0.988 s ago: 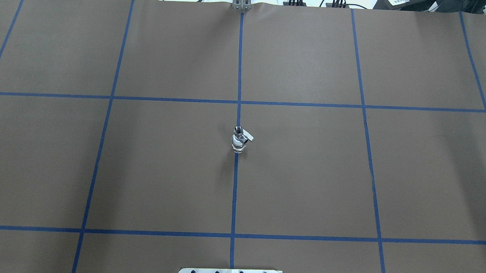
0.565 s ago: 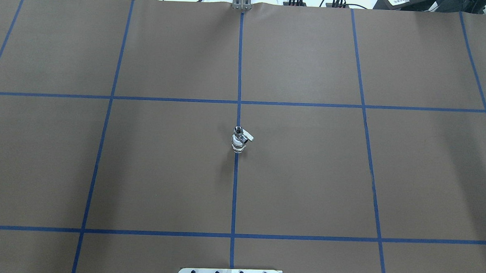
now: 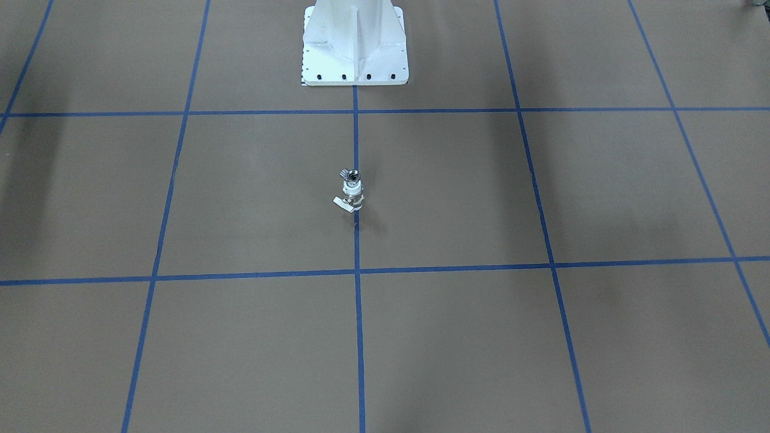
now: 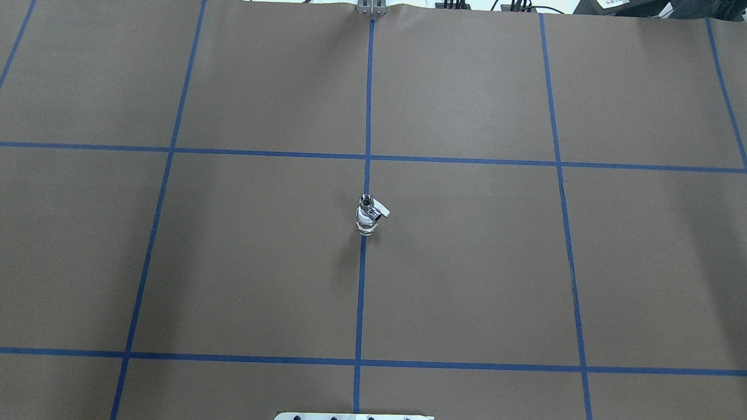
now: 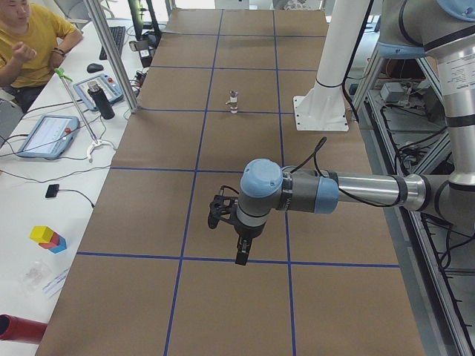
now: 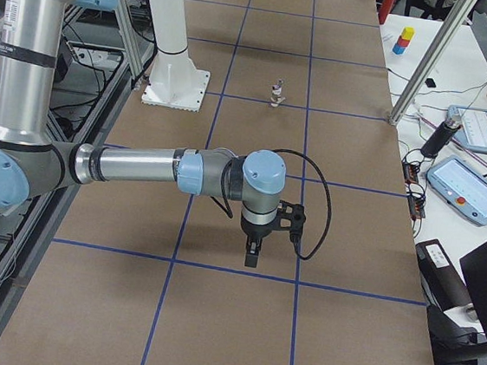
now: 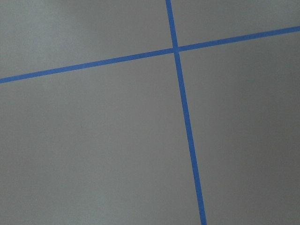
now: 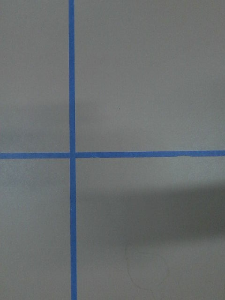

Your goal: Assemble PPR valve and pipe with both arms

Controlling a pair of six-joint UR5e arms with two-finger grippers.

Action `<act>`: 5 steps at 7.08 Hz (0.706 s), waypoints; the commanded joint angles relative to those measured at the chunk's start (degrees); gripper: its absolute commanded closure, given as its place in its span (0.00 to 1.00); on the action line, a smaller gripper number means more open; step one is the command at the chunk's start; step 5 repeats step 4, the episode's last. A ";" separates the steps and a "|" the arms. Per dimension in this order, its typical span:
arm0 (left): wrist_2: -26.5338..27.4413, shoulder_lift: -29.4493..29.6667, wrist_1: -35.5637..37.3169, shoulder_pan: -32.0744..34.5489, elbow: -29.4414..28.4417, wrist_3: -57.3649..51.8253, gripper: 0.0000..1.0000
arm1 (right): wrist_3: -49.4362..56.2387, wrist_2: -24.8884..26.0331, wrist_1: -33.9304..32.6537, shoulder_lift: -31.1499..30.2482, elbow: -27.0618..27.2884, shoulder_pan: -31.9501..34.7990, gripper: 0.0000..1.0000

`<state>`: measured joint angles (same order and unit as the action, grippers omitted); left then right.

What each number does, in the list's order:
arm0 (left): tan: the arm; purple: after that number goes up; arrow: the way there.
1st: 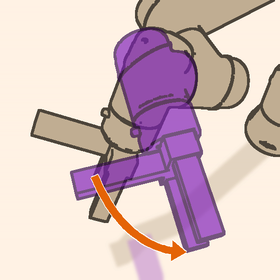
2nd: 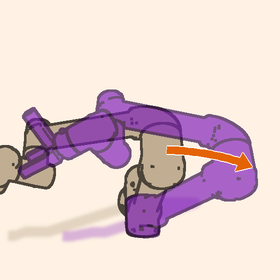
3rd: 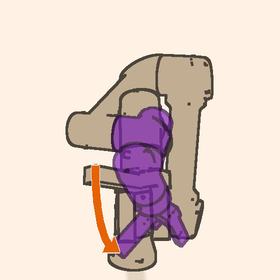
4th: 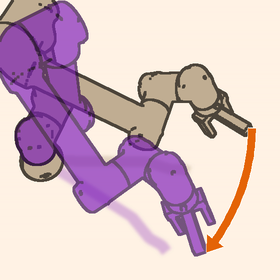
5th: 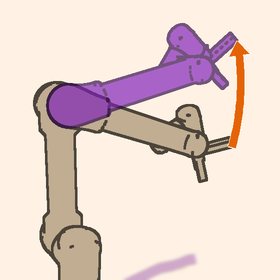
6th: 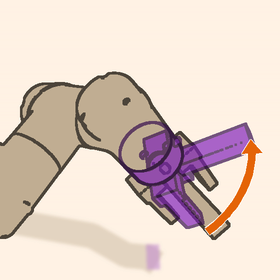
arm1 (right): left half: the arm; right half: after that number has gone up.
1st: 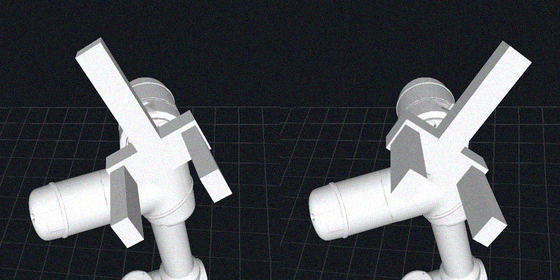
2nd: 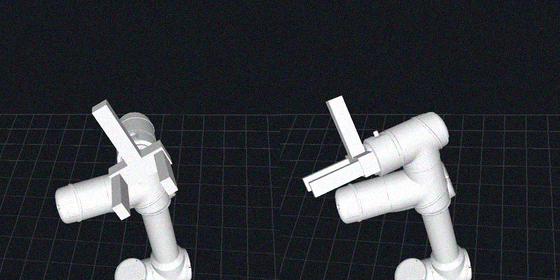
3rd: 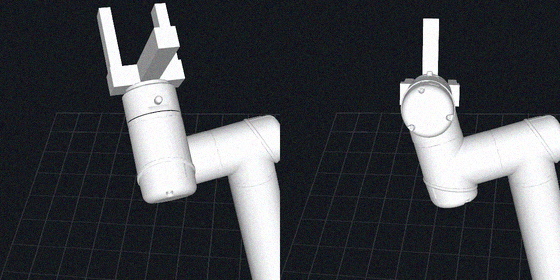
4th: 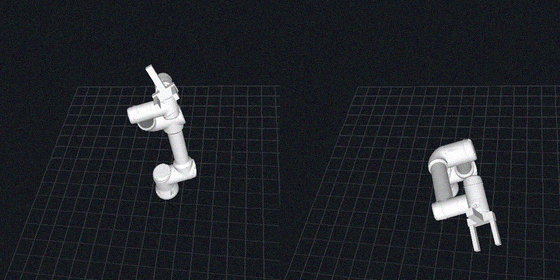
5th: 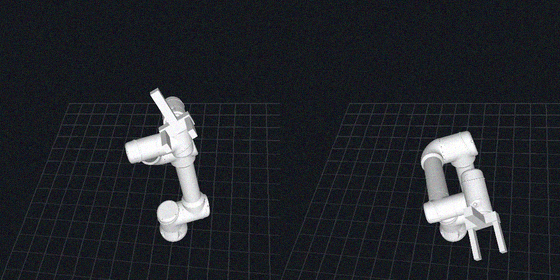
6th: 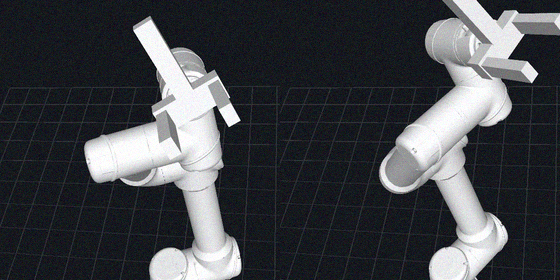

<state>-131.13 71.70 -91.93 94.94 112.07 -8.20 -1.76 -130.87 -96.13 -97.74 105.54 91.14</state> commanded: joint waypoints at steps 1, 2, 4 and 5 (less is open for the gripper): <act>0.00 -0.07 0.00 -0.02 0.00 0.03 0.00 | -0.08 0.00 -0.02 -0.26 0.01 0.00 0.00; 0.00 -0.16 0.00 0.07 0.00 -0.06 0.00 | 0.00 -0.09 -0.02 -0.61 -0.07 0.00 0.00; 0.00 -0.25 0.09 -0.02 -0.27 -0.06 0.00 | -0.08 -0.09 -0.02 -0.96 -0.07 0.00 0.00; 0.00 -0.25 0.09 -0.02 -0.27 -0.06 0.00 | -0.08 -0.09 -0.02 -0.96 -0.07 0.00 0.00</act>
